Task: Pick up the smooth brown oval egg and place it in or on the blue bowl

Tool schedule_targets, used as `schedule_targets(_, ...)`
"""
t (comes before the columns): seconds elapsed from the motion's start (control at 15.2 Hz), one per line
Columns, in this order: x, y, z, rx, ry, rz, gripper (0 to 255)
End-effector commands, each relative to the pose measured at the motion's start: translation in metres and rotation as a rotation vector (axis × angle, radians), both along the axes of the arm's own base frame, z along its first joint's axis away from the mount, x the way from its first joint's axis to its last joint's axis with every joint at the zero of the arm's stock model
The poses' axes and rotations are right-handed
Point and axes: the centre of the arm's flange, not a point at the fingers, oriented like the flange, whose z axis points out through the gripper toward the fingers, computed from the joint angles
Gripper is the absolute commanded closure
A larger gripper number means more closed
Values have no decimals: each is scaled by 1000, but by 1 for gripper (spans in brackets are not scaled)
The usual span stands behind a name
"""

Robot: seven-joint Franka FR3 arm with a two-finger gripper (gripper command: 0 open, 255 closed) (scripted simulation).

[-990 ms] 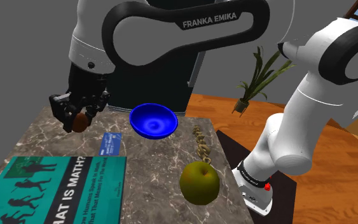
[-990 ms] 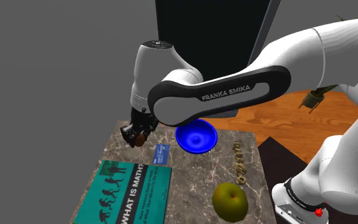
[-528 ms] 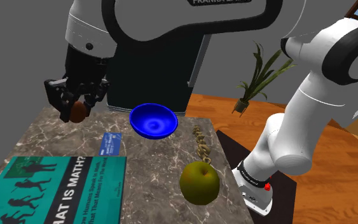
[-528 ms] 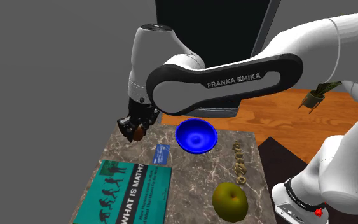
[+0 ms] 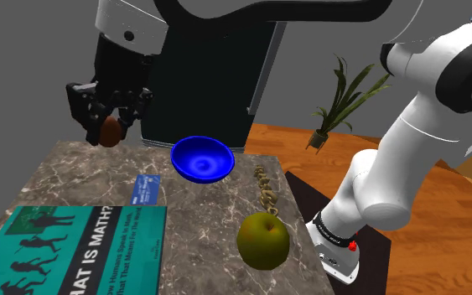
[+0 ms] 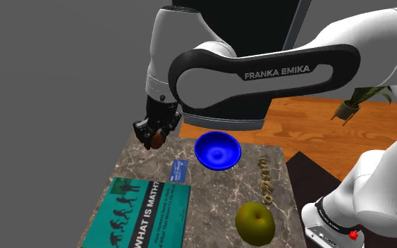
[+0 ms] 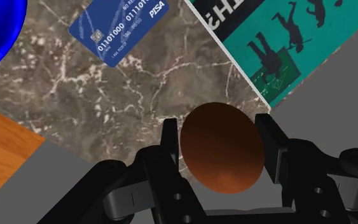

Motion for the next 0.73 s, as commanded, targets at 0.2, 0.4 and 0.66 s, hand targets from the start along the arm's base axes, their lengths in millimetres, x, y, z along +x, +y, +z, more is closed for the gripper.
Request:
schedule_targets(0.2, -26, -58, 0, 0, 0, 0, 255)
schedule_targets(0.4, -41, -94, 0, 0, 0, 0, 255)
schedule_targets(0.66, -62, -143, 0, 0, 0, 0, 255)
